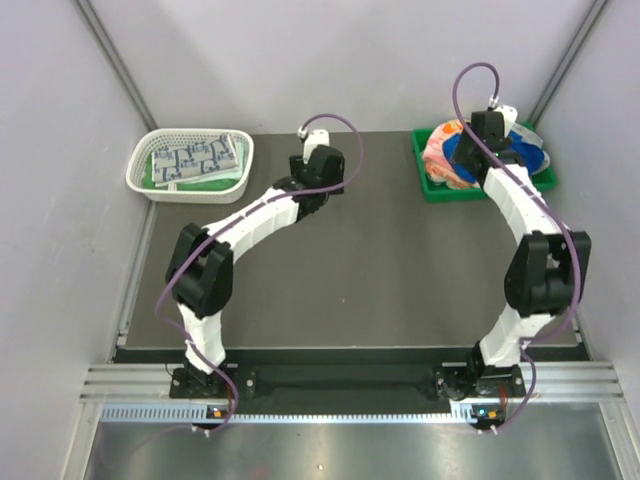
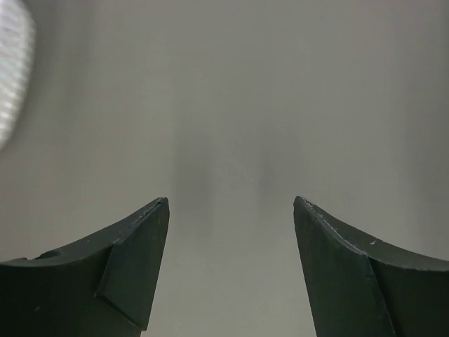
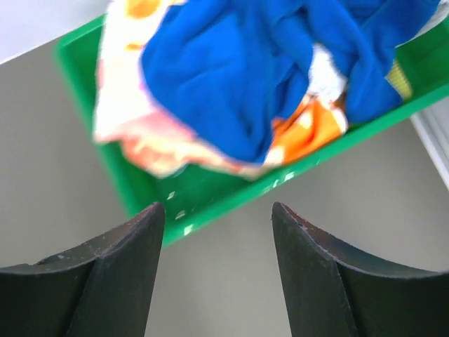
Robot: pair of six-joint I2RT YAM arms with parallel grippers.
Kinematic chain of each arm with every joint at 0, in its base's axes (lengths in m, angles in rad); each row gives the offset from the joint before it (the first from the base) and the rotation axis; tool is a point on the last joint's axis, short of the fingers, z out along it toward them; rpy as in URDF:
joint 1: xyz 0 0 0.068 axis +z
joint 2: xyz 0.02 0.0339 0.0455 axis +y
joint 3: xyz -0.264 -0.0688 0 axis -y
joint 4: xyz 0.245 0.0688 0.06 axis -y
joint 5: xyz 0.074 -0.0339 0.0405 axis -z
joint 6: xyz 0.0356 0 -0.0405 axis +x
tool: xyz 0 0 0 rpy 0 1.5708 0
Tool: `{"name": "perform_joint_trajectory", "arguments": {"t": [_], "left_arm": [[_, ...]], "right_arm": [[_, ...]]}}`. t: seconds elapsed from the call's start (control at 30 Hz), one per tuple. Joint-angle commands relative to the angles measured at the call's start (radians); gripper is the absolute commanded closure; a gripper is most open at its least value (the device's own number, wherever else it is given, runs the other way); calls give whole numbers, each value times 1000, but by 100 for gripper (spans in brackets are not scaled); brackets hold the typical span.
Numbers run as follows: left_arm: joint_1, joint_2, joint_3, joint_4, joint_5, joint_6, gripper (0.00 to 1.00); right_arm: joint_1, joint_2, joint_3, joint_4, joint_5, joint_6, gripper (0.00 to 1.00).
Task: Fold and stack the towels
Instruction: Grab crumpled towel
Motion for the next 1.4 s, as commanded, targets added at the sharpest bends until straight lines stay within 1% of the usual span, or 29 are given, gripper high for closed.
{"name": "perform_joint_trajectory", "arguments": {"t": [0.0,0.03,0.1,0.2,0.27,0.33,0.37,0.4,0.43,0.47,0.5,0.53,0.57,0.6,0.63,0.67,0.77,0.9,0.93,1.0,1.03,1.1,1.3,1.33,1.37], "left_arm": [[-62,-146,-51,-92,152,-90,24],[-79,-171,-68,-101,175,-79,24],[-113,-257,-121,-139,188,-65,25],[-122,-393,-215,-165,232,-44,25],[-122,-479,-239,-197,223,-21,24],[-122,-528,-263,-243,222,-1,24],[-122,-571,-267,-259,223,17,24],[-122,-593,-276,-271,225,34,24],[-122,-613,-281,-298,226,50,24],[-122,-649,-284,-315,213,72,24],[-122,-666,-284,-334,205,82,24],[-124,-697,-283,-361,197,85,23],[-122,-711,-278,-380,196,82,23],[-122,-725,-276,-389,209,82,23],[-122,-755,-281,-391,226,82,24],[-122,-772,-287,-395,238,82,24],[-122,-824,-318,-398,242,85,24],[-122,-881,-364,-388,254,83,25],[-124,-895,-373,-385,255,82,25],[-122,-907,-396,-374,264,76,25],[-122,-919,-402,-372,277,73,25],[-122,-927,-424,-369,289,59,26],[-122,-981,-491,-360,337,33,28],[-122,-993,-500,-365,340,21,28],[-122,-999,-520,-366,341,14,28]], "right_arm": [[-35,129,101,-39,40,-19,38],[-46,157,145,-48,44,-20,39],[-55,227,179,-49,66,-26,42],[-75,312,250,-45,58,-40,44],[-75,361,284,-33,69,-54,44],[-75,396,310,-33,70,-62,46],[-107,402,311,-26,66,-63,49],[-114,405,314,-22,57,-62,51],[-120,404,308,-16,52,-62,54],[-123,399,307,-13,49,-60,62],[-123,392,296,0,52,-66,65],[-123,376,291,4,55,-66,72],[-123,367,285,7,56,-65,76],[-123,359,279,16,46,-68,79],[-123,349,282,17,43,-68,86],[-123,344,285,12,40,-65,90],[-123,315,288,0,15,-60,100],[-109,229,253,-5,0,-42,100],[-97,186,238,-5,-3,-42,100],[-91,142,224,-17,12,-48,100],[-37,96,210,-25,24,-51,100],[-8,44,184,-32,24,-56,100],[187,-171,34,-45,18,-39,100],[254,-222,-7,-46,24,-37,100],[291,-246,-29,-45,35,-37,100]]}}
